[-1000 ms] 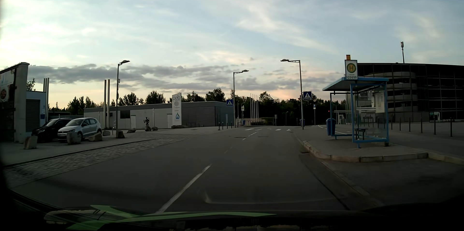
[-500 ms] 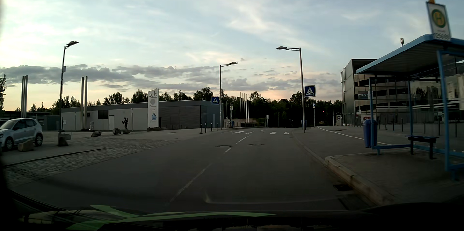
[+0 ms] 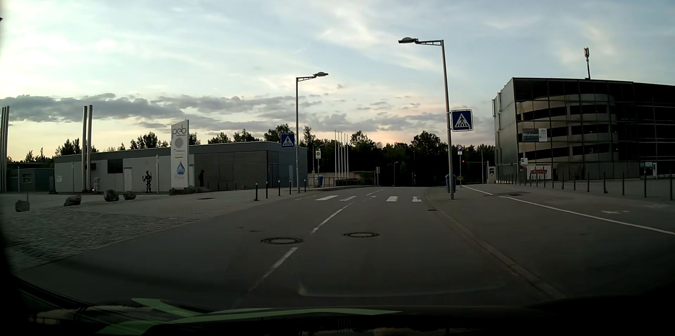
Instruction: Follow the waypoints while adhering to traffic rules and regulations
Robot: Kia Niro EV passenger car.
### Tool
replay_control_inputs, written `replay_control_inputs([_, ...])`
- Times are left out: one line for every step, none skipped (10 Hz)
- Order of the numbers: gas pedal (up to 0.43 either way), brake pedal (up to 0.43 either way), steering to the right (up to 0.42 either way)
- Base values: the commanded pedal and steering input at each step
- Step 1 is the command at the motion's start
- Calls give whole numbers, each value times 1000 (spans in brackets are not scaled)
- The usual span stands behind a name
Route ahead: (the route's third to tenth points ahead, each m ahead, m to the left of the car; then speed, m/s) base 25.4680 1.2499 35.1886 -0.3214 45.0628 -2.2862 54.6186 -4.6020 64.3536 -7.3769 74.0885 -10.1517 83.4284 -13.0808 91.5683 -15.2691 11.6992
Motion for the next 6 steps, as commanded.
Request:
replay_control_inputs([39,0,22])
replay_control_inputs([39,0,22])
replay_control_inputs([39,0,21])
replay_control_inputs([28,0,22])
replay_control_inputs([28,0,22])
replay_control_inputs([28,0,22])
